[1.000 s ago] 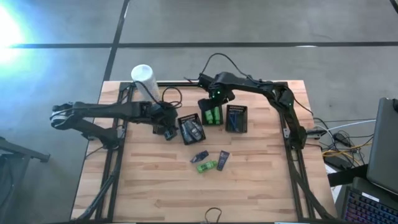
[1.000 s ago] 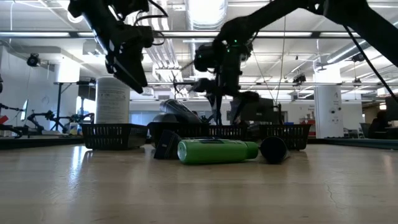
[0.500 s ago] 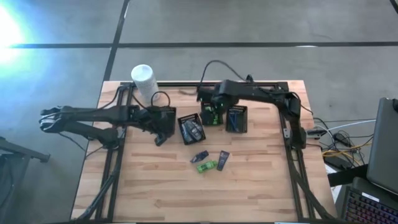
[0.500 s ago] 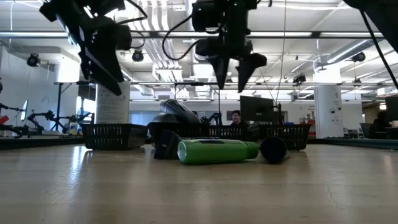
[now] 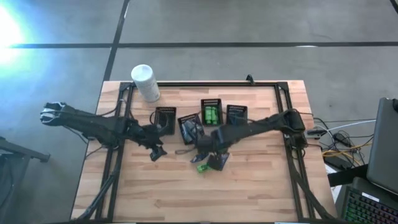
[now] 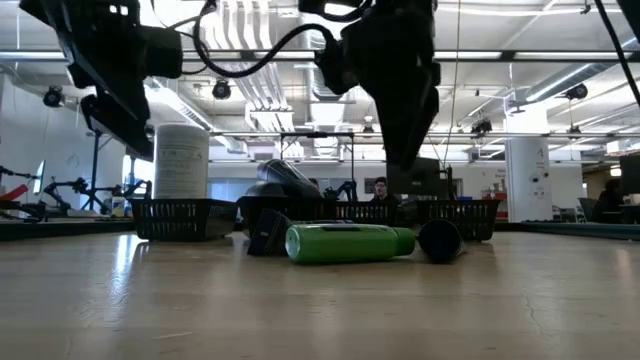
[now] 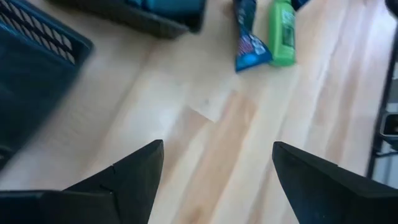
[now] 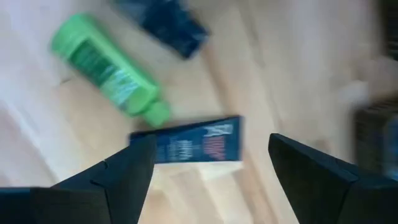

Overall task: Pick & Place Travel size toiletries
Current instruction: Put the shampoo bottle into the middle right bin

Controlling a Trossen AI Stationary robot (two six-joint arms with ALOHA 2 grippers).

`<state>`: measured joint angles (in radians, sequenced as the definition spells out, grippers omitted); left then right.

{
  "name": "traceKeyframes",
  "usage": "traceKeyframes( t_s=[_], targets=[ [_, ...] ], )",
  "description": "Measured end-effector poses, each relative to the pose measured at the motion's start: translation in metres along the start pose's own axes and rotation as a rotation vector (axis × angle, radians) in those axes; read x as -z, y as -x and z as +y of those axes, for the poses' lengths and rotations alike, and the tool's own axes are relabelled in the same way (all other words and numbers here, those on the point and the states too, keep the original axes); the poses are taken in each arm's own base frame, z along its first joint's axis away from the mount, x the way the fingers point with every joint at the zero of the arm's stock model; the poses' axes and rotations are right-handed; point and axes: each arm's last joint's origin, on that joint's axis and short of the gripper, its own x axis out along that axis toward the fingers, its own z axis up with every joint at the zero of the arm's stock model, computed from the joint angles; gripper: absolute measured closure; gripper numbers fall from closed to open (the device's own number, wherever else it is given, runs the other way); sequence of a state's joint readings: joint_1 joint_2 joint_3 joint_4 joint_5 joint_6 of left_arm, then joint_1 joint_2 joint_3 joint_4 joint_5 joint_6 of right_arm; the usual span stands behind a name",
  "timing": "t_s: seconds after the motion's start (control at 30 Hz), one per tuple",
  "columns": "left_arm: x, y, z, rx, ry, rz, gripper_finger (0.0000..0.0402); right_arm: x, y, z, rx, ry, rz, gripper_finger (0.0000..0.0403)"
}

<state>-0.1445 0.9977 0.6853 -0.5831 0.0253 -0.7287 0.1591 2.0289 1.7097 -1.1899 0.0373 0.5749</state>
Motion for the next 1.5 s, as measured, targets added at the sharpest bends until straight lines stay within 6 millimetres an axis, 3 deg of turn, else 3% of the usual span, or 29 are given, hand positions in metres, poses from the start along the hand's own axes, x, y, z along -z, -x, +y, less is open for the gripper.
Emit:
traceKeyframes(
  t_s=[0.2,0.47,0.6,0.83,1.1,1.5],
  targets=[
    [0.011,0.0,-0.013,0.004,0.054,-0.009,0.0097,0.017,-0.008,0.029,-0.048,0.18,-0.03,0.0124],
    [0.016,0.0,-0.019,0.02,0.099,-0.02,0.0097,0.033,-0.028,0.063,-0.121,0.623,-0.192,0.0148],
    [0.015,0.0,-0.02,0.024,0.104,-0.027,0.0097,0.033,-0.039,0.061,-0.117,0.661,-0.221,0.0141],
    [0.015,0.0,-0.02,0.024,0.079,-0.029,0.0097,0.027,-0.053,0.046,-0.096,0.669,-0.202,0.0093],
    [0.015,0.0,-0.02,0.022,0.024,-0.031,0.0097,0.016,-0.059,0.04,-0.123,0.666,-0.272,0.0059],
    [0.015,0.0,-0.019,0.01,-0.051,-0.041,0.0097,0.018,-0.086,0.036,-0.192,0.648,-0.24,0.0096]
  ],
)
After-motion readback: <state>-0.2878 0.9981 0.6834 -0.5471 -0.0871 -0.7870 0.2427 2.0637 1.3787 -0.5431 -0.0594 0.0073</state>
